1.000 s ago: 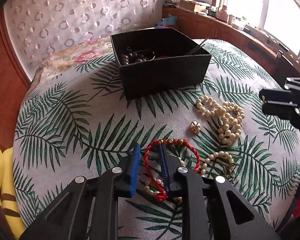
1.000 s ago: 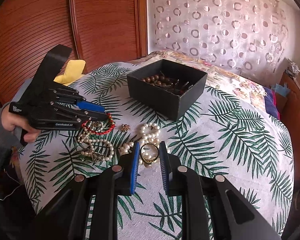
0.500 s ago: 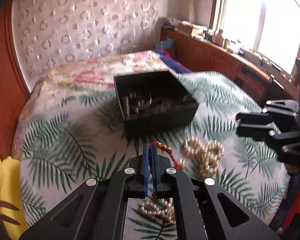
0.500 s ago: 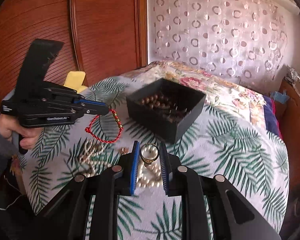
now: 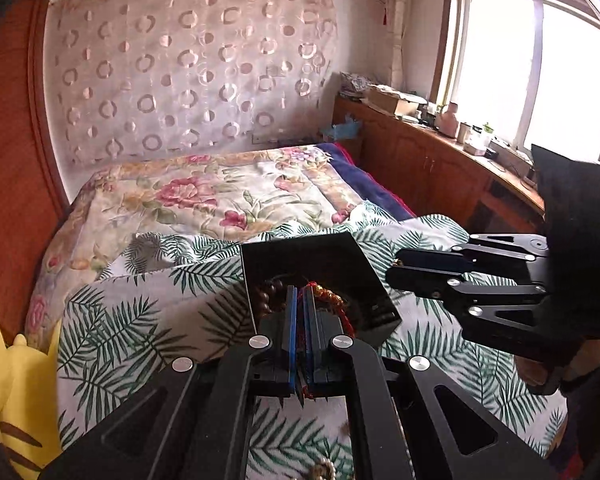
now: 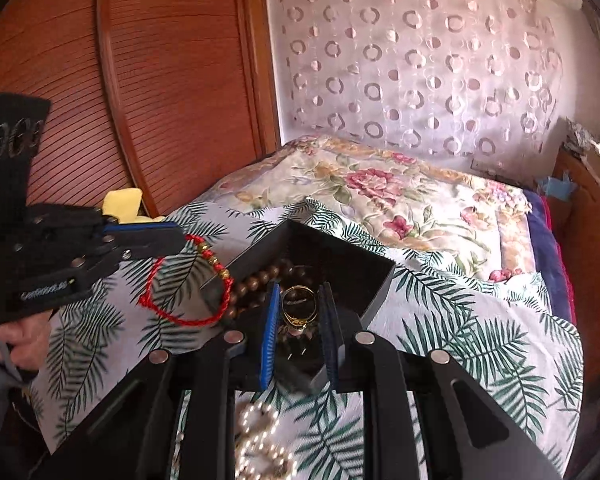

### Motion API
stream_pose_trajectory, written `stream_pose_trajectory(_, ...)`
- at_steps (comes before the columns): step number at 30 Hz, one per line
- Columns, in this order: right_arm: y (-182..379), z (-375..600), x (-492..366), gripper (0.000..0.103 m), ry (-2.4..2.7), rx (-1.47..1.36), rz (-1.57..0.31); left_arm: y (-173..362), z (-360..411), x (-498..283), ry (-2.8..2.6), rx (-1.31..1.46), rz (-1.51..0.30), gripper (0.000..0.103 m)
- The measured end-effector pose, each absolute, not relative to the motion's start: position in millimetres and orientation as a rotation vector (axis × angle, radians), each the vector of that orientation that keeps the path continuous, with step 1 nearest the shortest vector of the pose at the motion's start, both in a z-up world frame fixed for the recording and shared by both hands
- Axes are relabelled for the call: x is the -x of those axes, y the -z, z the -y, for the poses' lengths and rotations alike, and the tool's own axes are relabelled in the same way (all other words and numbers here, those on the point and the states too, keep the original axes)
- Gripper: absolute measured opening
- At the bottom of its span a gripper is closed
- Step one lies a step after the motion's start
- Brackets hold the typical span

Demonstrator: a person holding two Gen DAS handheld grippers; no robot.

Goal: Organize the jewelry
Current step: 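Carry the red bracelet and gold ring into the black box and open both grippers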

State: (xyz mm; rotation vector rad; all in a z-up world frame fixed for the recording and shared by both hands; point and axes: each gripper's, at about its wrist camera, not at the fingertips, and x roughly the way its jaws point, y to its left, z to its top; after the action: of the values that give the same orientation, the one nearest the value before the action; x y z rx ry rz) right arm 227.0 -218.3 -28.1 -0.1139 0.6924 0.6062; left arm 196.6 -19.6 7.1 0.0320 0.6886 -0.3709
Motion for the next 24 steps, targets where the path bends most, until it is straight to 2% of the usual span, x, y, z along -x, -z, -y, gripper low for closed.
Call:
stream_pose_trajectory(6,35,213,-248,0.023,-0.595,0.105,-0.732,0,20,-222,0.345,-0.022,-0.713,0.002)
stream_pose_trajectory(8,35,213,-250,0.029,-0.598,0.105,-0.730,2,21,-228,0.343,-0.018,-0.721,0.002)
stream_pose_trajectory(9,35,214,-250,0.040,-0.594,0.105,-0.728,4,21,-231,0.343,-0.017,-0.725,0.002)
stream_pose_trajectory(10,34,215,-250,0.043,-0.588,0.100,-0.723,5,22,-234,0.341,-0.019,-0.727,0.002)
stream_pose_trajectory(15,29,228,-243,0.044,-0.581,0.070,-0.707,8,27,-244,0.340,-0.018,-0.736,0.002)
stream_pose_trajectory(21,28,246,-216,0.059,-0.567,0.068,-0.692,8,36,-247,0.344,-0.020,-0.731,0.003)
stream_pose_trajectory(22,28,248,-210,0.062,-0.571,0.069,-0.689,8,37,-246,0.339,-0.021,-0.728,0.005)
stream_pose_trajectory(23,29,250,-203,0.063,-0.576,0.072,-0.686,9,37,-244,0.341,-0.019,-0.730,0.013)
stream_pose_trajectory(24,31,252,-195,0.063,-0.579,0.075,-0.687,9,36,-241,0.340,-0.016,-0.729,0.026)
